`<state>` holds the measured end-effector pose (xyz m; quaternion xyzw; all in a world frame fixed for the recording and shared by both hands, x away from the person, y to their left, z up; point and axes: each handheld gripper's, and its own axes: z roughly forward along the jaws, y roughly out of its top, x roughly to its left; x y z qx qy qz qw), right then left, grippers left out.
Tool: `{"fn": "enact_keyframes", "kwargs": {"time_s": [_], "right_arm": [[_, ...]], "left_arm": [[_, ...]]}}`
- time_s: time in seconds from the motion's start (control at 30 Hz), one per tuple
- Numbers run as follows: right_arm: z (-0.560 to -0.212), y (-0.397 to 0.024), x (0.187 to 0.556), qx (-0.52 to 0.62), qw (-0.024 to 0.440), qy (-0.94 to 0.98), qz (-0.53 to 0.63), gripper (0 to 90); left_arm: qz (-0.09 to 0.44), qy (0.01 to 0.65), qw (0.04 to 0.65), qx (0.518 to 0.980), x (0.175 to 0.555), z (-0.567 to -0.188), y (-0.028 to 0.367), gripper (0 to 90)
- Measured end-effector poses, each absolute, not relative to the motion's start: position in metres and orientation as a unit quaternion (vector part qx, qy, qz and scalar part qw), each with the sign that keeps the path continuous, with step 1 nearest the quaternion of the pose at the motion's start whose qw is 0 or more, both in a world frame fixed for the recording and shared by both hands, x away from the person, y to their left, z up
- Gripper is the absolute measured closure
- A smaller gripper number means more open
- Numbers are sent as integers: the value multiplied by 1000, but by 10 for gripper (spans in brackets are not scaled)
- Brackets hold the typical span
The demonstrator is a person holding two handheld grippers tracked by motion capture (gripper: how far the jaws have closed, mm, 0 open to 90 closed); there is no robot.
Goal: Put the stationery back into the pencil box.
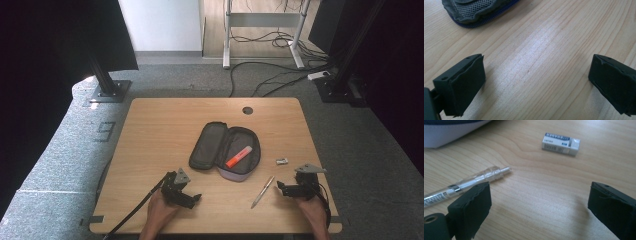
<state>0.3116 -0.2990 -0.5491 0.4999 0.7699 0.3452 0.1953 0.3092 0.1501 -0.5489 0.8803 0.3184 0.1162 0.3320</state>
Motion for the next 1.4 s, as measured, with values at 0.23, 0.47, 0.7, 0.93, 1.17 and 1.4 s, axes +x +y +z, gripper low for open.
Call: {"fn": "enact_keyframes", "kwargs": {"time_s": [0.23, 0.47, 0.7, 0.93, 1.17, 1.4], "right_arm": [[-538, -303, 315, 500, 206, 763, 354, 65], [-528, -298, 324, 494, 199, 765, 362, 122], [-521, -295, 334, 498, 203, 762, 360, 121], [-510, -292, 345, 494, 213, 762, 359, 126], [-505, -289, 358, 493, 216, 765, 354, 142], [-513, -283, 372, 494, 215, 771, 341, 180]], "left_arm": [[116, 318, 332, 880, 309, -549, 150, 5], [117, 320, 333, 879, 309, -549, 150, 10], [118, 321, 333, 878, 309, -549, 150, 16], [119, 323, 334, 878, 309, -549, 150, 22], [120, 324, 334, 877, 309, -549, 151, 30], [120, 324, 335, 877, 309, -549, 151, 36]]}}
